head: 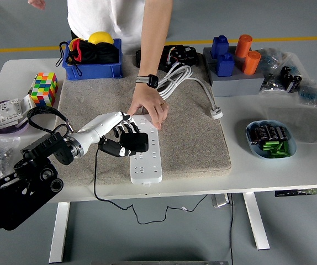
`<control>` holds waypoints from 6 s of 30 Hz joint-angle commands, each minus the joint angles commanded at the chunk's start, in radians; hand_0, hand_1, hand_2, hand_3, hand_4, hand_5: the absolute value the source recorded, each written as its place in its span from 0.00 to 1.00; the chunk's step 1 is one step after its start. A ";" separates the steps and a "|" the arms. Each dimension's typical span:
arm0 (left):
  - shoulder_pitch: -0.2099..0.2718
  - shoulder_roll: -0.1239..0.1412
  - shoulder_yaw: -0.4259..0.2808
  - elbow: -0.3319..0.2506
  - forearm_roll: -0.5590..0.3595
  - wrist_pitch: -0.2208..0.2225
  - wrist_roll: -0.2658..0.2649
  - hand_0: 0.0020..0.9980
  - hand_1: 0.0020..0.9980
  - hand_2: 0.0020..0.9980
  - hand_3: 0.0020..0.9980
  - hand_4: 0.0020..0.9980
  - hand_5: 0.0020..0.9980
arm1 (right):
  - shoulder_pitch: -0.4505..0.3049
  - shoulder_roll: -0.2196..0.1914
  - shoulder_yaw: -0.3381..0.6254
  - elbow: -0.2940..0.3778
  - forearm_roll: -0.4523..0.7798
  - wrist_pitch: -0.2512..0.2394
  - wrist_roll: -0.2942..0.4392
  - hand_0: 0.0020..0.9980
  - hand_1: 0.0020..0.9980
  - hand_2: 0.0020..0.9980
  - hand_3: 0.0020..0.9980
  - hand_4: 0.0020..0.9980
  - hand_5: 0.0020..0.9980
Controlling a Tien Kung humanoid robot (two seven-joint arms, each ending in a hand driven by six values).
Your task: Pull the plug out,throw it away,press the button
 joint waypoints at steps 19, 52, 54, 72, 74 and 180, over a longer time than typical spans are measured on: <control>-0.044 -0.020 -0.069 0.248 -0.027 0.034 -0.023 0.60 0.49 0.47 0.59 0.74 0.00 | -0.001 0.002 0.001 0.000 0.004 -0.001 0.000 0.75 0.66 0.65 0.62 0.66 0.51; -0.062 -0.022 -0.034 0.166 -0.093 0.081 -0.097 0.69 0.67 0.65 0.80 0.90 0.14 | 0.000 0.003 0.005 0.000 0.005 -0.001 0.001 0.75 0.66 0.65 0.62 0.66 0.51; -0.089 -0.032 -0.003 0.159 -0.112 0.081 -0.094 0.15 0.16 0.22 0.71 0.60 0.00 | 0.000 0.004 0.002 0.000 0.007 -0.001 0.001 0.75 0.66 0.65 0.62 0.66 0.51; -0.289 -0.124 0.228 0.372 -0.259 0.030 -0.027 0.01 0.00 0.02 0.66 0.46 0.00 | 0.007 -0.002 -0.011 0.000 0.014 -0.004 -0.001 0.75 0.66 0.65 0.62 0.66 0.51; -0.298 -0.129 0.242 0.389 -0.268 0.029 -0.026 0.01 0.00 0.02 0.66 0.46 0.00 | 0.009 -0.003 -0.014 0.000 0.016 -0.005 0.000 0.75 0.66 0.65 0.62 0.66 0.51; 0.101 -0.124 -0.696 0.250 0.001 0.086 -0.108 0.88 0.92 0.87 0.87 0.77 0.38 | 0.004 0.005 0.015 0.000 0.001 -0.004 0.007 0.75 0.66 0.65 0.62 0.66 0.51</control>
